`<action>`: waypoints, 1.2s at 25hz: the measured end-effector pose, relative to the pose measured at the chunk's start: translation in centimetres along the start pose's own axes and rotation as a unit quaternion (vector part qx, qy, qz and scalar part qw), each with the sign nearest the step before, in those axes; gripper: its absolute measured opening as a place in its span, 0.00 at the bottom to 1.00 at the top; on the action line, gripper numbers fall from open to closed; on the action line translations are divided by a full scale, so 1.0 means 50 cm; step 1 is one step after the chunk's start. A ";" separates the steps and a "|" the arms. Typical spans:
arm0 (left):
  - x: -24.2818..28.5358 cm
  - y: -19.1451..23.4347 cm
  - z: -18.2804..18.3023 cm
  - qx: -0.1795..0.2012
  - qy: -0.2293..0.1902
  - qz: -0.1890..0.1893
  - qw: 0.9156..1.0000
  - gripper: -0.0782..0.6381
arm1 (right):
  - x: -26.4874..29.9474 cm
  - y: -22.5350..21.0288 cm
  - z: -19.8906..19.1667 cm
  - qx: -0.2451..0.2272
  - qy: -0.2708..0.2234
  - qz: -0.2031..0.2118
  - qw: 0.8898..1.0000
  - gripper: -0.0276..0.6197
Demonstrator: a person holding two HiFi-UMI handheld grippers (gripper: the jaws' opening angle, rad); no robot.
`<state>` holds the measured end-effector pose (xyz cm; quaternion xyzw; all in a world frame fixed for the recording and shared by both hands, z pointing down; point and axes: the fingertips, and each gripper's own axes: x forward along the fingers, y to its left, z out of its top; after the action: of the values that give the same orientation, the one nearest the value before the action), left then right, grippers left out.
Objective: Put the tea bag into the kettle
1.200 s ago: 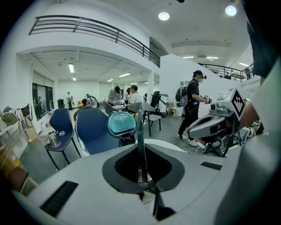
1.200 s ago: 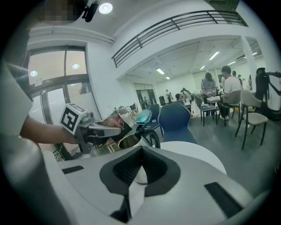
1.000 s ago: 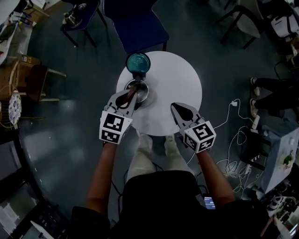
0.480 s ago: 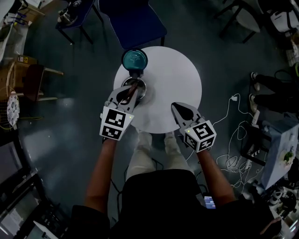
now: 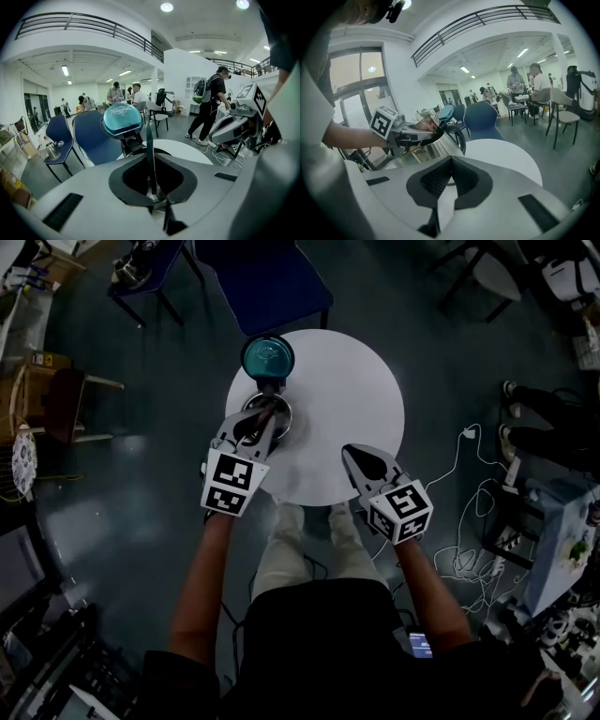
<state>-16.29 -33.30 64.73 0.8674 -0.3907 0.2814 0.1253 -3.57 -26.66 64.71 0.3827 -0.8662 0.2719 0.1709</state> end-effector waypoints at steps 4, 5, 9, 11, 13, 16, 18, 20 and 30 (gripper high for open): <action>0.004 -0.005 0.000 -0.008 0.000 -0.012 1.000 0.15 | -0.001 -0.001 -0.002 -0.001 0.003 0.002 1.000 0.07; 0.004 -0.005 0.000 -0.008 0.000 -0.012 1.000 0.15 | -0.001 -0.002 -0.002 -0.001 0.003 0.002 1.000 0.07; 0.002 -0.005 0.003 -0.010 -0.007 -0.015 1.000 0.15 | 0.000 -0.001 -0.002 -0.001 0.006 0.002 1.000 0.07; 0.001 -0.006 0.004 -0.012 -0.009 -0.016 1.000 0.15 | 0.000 -0.001 -0.004 -0.002 0.007 0.003 1.000 0.07; 0.001 -0.006 0.004 -0.014 -0.009 -0.017 1.000 0.16 | 0.001 0.001 -0.005 -0.002 0.008 0.003 1.000 0.07; 0.001 -0.007 0.004 -0.017 -0.011 -0.016 1.000 0.18 | 0.001 0.004 -0.007 -0.003 0.009 0.005 1.000 0.07; 0.000 -0.007 0.003 -0.016 -0.010 -0.014 1.000 0.20 | -0.001 0.005 -0.008 -0.002 0.009 0.005 1.000 0.07; -0.001 -0.007 0.002 -0.017 -0.009 -0.012 1.000 0.20 | -0.003 0.005 -0.008 -0.003 0.009 0.005 1.000 0.07; -0.027 -0.019 0.019 -0.038 -0.028 -0.009 0.999 0.20 | -0.013 0.017 0.010 -0.016 0.003 0.011 1.000 0.07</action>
<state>-15.94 -32.29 63.17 0.8731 -0.3967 0.2405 0.1499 -3.82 -26.11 63.71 0.3698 -0.8742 0.2605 0.1765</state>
